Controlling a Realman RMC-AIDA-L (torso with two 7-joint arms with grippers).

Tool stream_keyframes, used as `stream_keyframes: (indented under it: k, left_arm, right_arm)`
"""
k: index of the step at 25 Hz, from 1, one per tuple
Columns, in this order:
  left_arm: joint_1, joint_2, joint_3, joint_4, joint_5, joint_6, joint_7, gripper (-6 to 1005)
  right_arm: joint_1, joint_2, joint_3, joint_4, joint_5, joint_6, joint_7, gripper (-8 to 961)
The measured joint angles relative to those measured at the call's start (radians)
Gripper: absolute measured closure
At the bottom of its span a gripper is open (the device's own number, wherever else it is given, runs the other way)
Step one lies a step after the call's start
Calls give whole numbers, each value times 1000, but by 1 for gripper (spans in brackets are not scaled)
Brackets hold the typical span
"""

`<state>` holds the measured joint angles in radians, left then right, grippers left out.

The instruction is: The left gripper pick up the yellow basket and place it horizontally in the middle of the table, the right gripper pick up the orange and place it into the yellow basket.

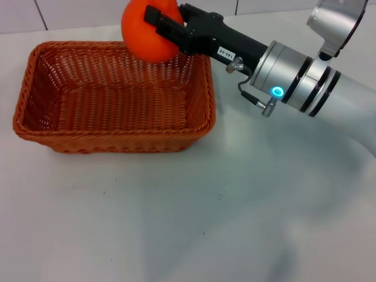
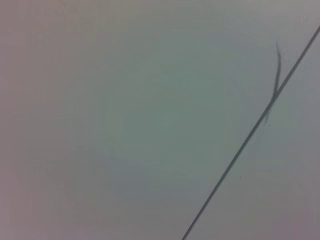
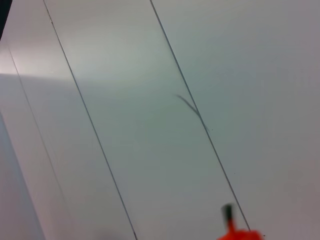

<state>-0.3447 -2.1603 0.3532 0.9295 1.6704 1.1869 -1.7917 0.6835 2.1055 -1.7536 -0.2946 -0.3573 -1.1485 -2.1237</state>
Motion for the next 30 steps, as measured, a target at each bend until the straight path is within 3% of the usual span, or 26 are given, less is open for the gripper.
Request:
stream_keyframes:
  k: [7, 12, 18, 24, 30]
  left_arm:
    - [-5, -1, 0, 0, 0, 1, 0, 107]
    - [-5, -3, 2, 0, 0, 2, 0, 107]
    - [-5, -3, -2, -8, 0, 2, 36, 108]
    - [1, -1, -12, -70, -68, -9, 158, 107]
    - [5, -1, -47, -135, -123, -10, 291, 108]
  right_arm:
    - [0, -1, 0, 0, 2, 0, 0, 435]
    - [1, -1, 0, 2, 6, 0, 5, 195]
    - [-24, 0, 1, 3, 89, 1, -157, 11]
    - [-131, 3, 5, 3, 365, -13, -611, 11]
    - [-217, -6, 123, 67, 561, -55, -699, 11]
